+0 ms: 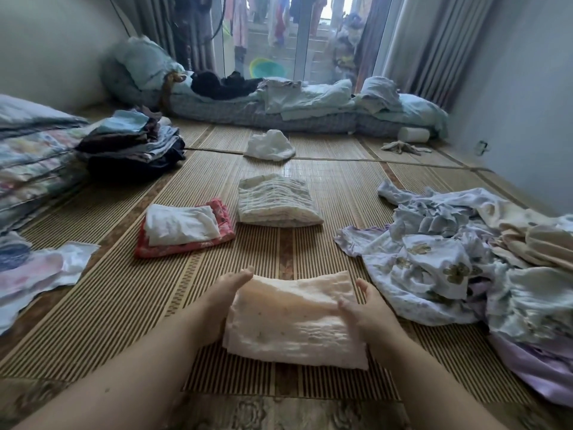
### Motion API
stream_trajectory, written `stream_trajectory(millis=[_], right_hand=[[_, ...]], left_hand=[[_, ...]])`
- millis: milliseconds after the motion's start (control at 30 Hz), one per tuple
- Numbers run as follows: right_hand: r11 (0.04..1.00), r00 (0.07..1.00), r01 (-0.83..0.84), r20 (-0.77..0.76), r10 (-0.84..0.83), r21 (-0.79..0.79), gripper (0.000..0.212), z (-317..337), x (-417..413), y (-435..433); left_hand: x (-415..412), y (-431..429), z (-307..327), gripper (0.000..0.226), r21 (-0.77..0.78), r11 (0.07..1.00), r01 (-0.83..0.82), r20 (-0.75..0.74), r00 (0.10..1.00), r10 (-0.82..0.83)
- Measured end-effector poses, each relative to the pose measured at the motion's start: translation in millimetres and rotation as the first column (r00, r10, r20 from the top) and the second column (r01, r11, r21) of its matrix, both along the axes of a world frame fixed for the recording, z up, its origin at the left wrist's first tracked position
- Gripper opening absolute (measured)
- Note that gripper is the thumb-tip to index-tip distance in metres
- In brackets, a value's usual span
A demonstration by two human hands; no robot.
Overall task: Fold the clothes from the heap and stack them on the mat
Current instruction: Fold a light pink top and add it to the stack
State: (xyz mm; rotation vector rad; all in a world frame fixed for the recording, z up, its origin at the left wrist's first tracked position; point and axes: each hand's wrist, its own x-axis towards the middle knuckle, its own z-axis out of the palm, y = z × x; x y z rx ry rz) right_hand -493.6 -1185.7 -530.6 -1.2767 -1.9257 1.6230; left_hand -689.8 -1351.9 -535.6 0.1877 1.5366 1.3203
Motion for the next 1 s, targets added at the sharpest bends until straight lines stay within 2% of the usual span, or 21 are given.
stream_trajectory(millis=[67, 133, 200, 233, 300, 367, 400, 467, 533, 567, 700, 867, 1000], right_hand=[[0.997, 1.0, -0.011, -0.011, 0.012, 0.073, 0.075, -4.1, 3.3, -1.7], [0.99, 0.999, -0.027, -0.023, 0.031, 0.137, 0.074, -6.6, 7.9, -3.0], [0.985, 0.999, -0.033, -0.037, 0.04, 0.167, 0.068, -8.6, 11.2, -3.9], [0.979, 0.999, -0.036, -0.031, 0.043, 0.201, 0.066, -9.0, 12.0, -3.9], [0.96, 0.999, -0.049, 0.016, 0.047, 0.275, 0.07, -10.6, 12.9, -3.2], [0.937, 0.994, -0.099, 0.075, 0.078, 0.335, 0.075, -11.0, 13.2, -5.4], [0.927, 0.989, -0.14, 0.088, 0.116, 0.348, 0.07, -12.8, 12.5, -4.9], [0.943, 0.982, -0.19, 0.042, 0.186, 0.274, 0.051, -16.1, 10.3, -0.8], [0.956, 0.98, -0.199, 0.039, 0.196, 0.213, 0.036, -15.9, 8.4, 4.4], [0.956, 0.982, -0.19, 0.049, 0.183, 0.222, 0.033, -15.3, 7.6, 6.8], [0.948, 0.981, -0.176, -0.029, 0.19, 0.266, 0.036, 0.0, 1.7, 17.6], [0.919, 0.956, -0.169, -0.169, 0.241, 0.355, 0.053, 52.5, -55.4, 61.5], [0.933, 0.928, -0.112, -0.299, 0.222, 0.342, 0.055, 79.8, -127.4, 106.8]], left_hand=[[4.8, 0.9, 0.9, 0.067, -0.07, 0.991, -0.111, -0.239, 0.967, 0.092], [9.3, 1.2, 2.1, 0.078, -0.026, 0.995, -0.092, -0.33, 0.941, 0.079], [9.2, -2.1, 2.1, 0.085, 0.089, 0.996, -0.015, -0.255, 0.966, 0.038], [8.5, -4.3, 2.6, 0.081, 0.149, 0.989, 0.022, -0.178, 0.984, 0.005], [7.7, -8.9, 4.5, 0.061, 0.225, 0.972, 0.063, -0.023, 0.998, -0.059], [7.8, -11.1, 5.4, 0.041, 0.216, 0.973, 0.078, 0.032, 0.996, -0.087], [9.2, -10.0, 5.4, 0.035, 0.173, 0.98, 0.102, -0.011, 0.995, -0.102], [15.5, -3.8, 5.6, 0.032, 0.026, 0.981, 0.193, -0.227, 0.957, -0.182], [24.8, 3.6, 6.9, 0.041, -0.147, 0.967, 0.207, -0.442, 0.861, -0.252], [27.5, 6.4, 7.6, 0.048, -0.176, 0.968, 0.18, -0.485, 0.84, -0.244], [21.5, 10.4, 9.5, 0.066, -0.002, 0.993, 0.119, -0.474, 0.874, -0.105], [-35.6, 37.8, 48.4, 0.072, 0.292, 0.953, 0.082, -0.536, 0.839, 0.092], [-104.5, 81.1, 75.6, 0.075, 0.342, 0.936, 0.082, -0.639, 0.75, 0.168]])
